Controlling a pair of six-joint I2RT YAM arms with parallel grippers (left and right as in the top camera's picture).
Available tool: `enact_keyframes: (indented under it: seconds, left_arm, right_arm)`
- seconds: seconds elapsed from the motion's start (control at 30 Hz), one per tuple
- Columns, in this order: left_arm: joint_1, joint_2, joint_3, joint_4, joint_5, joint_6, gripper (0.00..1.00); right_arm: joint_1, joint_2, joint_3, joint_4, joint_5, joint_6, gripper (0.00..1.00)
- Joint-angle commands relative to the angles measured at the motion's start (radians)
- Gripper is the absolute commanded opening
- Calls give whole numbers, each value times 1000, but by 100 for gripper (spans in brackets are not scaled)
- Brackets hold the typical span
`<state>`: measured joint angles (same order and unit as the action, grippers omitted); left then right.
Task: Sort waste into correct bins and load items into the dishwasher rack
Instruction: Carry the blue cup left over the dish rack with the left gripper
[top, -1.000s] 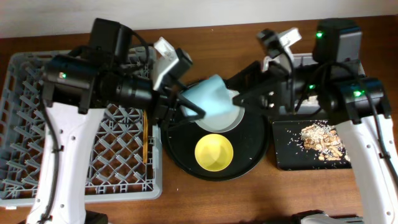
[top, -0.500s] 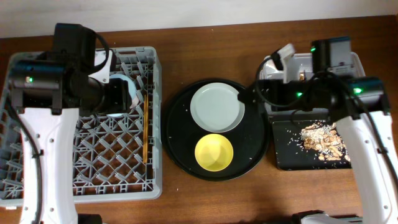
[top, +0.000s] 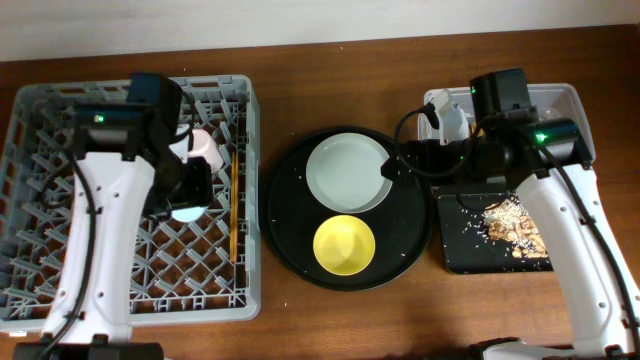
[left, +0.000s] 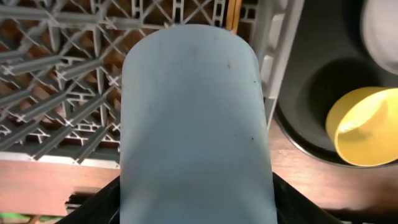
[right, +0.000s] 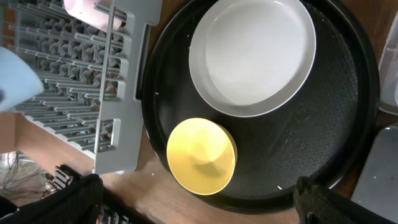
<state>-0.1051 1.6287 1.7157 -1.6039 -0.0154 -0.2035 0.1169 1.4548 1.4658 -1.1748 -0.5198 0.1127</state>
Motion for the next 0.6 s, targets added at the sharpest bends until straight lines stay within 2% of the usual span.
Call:
enact_keyframes:
  seconds: [0.0, 0.2, 0.57]
  left_arm:
    - [3, -11, -62, 31, -22, -13, 42]
    - [3, -11, -163, 124, -91, -58, 42]
    - [5, -11, -197, 140, -100, -64, 42]
  right_arm:
    - [7, 7, -8, 0, 13, 0, 99]
    - [7, 7, -8, 0, 13, 0, 99]
    - [7, 7, -8, 0, 13, 0, 99]
